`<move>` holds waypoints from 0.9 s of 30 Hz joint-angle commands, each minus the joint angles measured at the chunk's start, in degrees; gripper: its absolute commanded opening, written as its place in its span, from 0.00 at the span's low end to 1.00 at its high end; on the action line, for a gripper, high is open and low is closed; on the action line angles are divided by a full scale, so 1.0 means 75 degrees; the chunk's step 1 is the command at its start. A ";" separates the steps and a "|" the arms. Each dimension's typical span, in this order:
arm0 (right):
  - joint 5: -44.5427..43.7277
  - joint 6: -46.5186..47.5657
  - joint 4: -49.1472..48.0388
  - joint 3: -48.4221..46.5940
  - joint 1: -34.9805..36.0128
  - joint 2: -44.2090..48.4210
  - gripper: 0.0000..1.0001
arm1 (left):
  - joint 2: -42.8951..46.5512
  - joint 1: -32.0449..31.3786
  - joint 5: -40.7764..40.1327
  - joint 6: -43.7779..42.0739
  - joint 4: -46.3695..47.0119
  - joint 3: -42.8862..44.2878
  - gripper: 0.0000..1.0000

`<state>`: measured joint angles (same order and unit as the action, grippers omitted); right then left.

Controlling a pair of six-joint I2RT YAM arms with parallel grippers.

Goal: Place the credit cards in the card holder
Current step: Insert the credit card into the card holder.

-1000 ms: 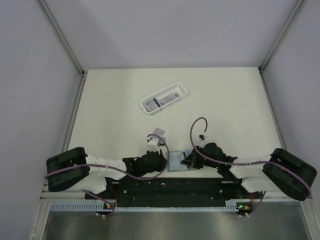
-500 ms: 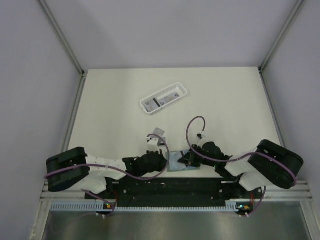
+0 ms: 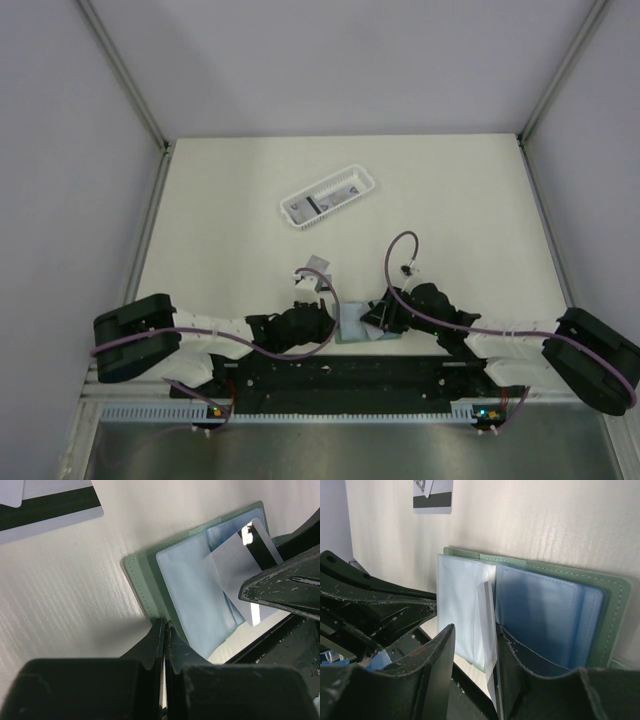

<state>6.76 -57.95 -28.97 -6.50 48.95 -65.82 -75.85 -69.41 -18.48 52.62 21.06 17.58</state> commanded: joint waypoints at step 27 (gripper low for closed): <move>-0.0867 0.0872 0.3265 -0.0363 -0.0046 0.2097 0.34 | -0.0421 -0.0015 0.0390 -0.0161 -0.0476 0.0140 0.00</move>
<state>1.74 -52.58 -7.84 -7.68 48.95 -50.63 -76.88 -69.41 -17.80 52.51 21.87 18.11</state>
